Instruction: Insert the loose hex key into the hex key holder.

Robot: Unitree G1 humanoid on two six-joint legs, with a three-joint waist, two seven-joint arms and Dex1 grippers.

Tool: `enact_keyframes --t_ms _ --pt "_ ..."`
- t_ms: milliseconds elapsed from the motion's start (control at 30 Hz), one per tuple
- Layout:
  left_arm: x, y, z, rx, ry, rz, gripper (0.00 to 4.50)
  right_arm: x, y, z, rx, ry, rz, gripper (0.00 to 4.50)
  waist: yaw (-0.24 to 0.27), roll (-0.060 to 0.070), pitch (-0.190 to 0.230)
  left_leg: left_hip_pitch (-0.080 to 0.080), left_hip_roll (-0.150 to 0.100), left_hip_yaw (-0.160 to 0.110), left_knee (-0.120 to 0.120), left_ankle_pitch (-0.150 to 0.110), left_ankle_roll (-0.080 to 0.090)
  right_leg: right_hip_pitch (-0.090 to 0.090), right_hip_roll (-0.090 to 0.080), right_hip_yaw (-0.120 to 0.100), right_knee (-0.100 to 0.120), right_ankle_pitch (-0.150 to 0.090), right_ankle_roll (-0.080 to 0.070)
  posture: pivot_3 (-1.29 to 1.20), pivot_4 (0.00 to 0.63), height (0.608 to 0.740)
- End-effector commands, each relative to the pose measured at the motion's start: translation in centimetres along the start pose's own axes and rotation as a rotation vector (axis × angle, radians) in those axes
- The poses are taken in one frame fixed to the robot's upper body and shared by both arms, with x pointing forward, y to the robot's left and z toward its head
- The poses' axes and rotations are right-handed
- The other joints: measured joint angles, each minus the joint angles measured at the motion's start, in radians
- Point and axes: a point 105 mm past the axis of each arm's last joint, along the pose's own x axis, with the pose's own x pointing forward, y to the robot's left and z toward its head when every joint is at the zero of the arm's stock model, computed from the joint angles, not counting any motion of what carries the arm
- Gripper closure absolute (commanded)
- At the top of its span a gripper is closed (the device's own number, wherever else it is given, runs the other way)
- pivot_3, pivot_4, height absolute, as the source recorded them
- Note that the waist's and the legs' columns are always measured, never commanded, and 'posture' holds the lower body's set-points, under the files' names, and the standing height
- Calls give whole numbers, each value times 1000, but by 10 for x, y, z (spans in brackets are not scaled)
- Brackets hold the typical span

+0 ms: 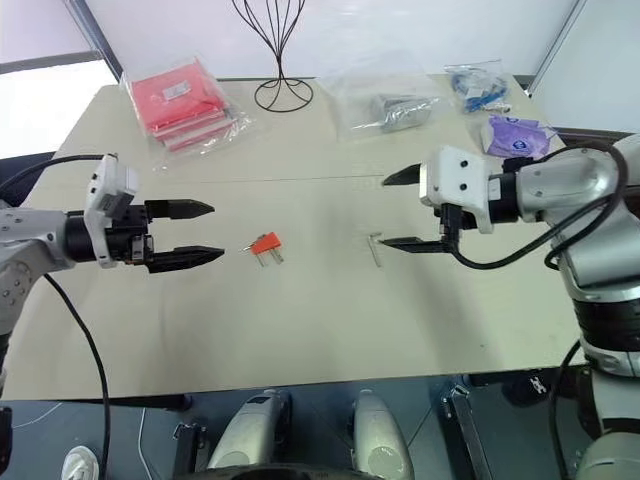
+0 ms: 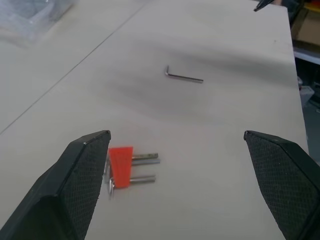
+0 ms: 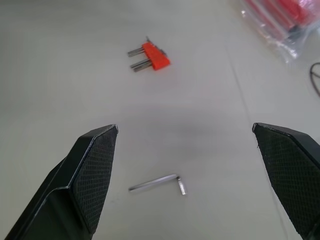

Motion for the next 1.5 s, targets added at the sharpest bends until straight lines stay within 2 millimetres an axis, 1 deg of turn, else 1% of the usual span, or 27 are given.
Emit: enact_keyframes --t_ms 33,233,733,933,1167,1267,1333,1400,1500 --pt "-6 -1 10 32 -29 -7 26 -10 -1 11 -25 -15 -31 0 1 0 0 -1 0 0 1 0 0 0 0 0 0 0 0 0 150 740" --pt "-4 -4 12 30 -43 -1 26 -8 4 9 -9 -14 -29 0 2 0 0 -1 0 0 1 0 0 0 0 0 0 0 0 0 150 740" --pt "-2 -2 13 33 -49 14 26 -4 1 8 -18 -9 -34 0 2 0 0 -1 0 0 1 0 0 0 0 0 0 0 0 0 150 740" --pt "-1 0 13 30 -44 20 26 -5 -1 3 -18 -11 -40 0 2 0 0 -1 0 0 1 0 0 0 0 0 0 0 0 0 150 740" --pt "1 2 12 33 -39 27 26 -1 0 5 -25 -25 -41 0 2 0 0 -1 0 0 1 0 0 0 0 0 0 0 0 0 150 740" --pt "1 3 12 34 -40 34 26 1 -1 1 -21 -33 -45 0 2 0 0 -1 0 0 1 0 0 0 0 0 0 0 0 0 150 740" --pt "1 3 12 34 -42 37 26 9 0 1 -12 -60 -39 0 2 0 0 -1 0 0 1 0 0 0 0 0 0 0 0 0 150 740" --pt "1 3 12 34 -44 41 26 23 -2 1 12 -95 -30 0 -1 0 0 -1 0 0 1 0 0 0 0 0 0 0 0 0 150 740" --pt "2 3 11 37 -43 48 26 52 -8 -1 19 -124 2 0 -6 0 0 0 0 0 1 0 0 0 1 0 1 0 0 0 150 740"
